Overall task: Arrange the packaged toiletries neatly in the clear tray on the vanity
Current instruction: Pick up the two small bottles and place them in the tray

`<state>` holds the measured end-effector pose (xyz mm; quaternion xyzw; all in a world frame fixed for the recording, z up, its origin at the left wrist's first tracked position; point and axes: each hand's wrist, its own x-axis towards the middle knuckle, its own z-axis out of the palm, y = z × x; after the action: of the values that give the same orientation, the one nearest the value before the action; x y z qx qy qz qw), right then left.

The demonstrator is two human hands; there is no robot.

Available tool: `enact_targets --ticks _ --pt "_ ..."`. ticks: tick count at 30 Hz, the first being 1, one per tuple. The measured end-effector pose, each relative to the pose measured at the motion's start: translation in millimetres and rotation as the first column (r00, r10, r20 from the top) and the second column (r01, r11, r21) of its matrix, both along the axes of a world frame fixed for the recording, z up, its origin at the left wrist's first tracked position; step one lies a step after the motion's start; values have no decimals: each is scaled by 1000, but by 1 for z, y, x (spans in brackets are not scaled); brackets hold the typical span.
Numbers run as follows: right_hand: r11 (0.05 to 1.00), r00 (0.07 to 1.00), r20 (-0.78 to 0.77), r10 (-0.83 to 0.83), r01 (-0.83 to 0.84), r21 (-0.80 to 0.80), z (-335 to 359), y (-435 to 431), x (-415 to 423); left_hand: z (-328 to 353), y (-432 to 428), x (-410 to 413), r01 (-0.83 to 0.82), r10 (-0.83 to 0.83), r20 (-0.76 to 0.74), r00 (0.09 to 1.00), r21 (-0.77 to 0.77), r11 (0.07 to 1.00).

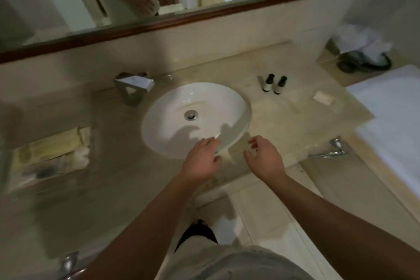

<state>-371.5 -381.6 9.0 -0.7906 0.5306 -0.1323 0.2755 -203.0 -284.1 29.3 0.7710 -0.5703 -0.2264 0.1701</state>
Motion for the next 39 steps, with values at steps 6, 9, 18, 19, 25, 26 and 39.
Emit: enact_targets --ticks 6,9,18,19,25,26,39 --pt "992 992 15 -123 123 34 -7 -56 -54 -7 -80 -39 86 -85 -49 995 15 996" --pt "987 988 -5 -155 155 50 -11 -96 -72 -13 -135 -50 103 -101 -70 992 22 994" --pt "955 956 -48 -289 291 50 -4 -225 -120 -15 -287 -97 219 -211 -202 956 21 975" --pt "952 953 -50 -298 300 53 -5 -234 -124 -16 -298 -103 210 -202 -213 956 12 978" --pt "960 969 -30 -246 248 133 -12 -282 -127 -14 -336 -128 -210 180 -184 966 -158 965" --pt "969 979 -15 -202 202 145 -13 -292 -123 -14 -341 -126 -313 283 -171 944 -183 932" --pt "920 944 86 318 -329 210 -28 -379 -26 -26 -396 -81 -526 532 -192 825 87 846"
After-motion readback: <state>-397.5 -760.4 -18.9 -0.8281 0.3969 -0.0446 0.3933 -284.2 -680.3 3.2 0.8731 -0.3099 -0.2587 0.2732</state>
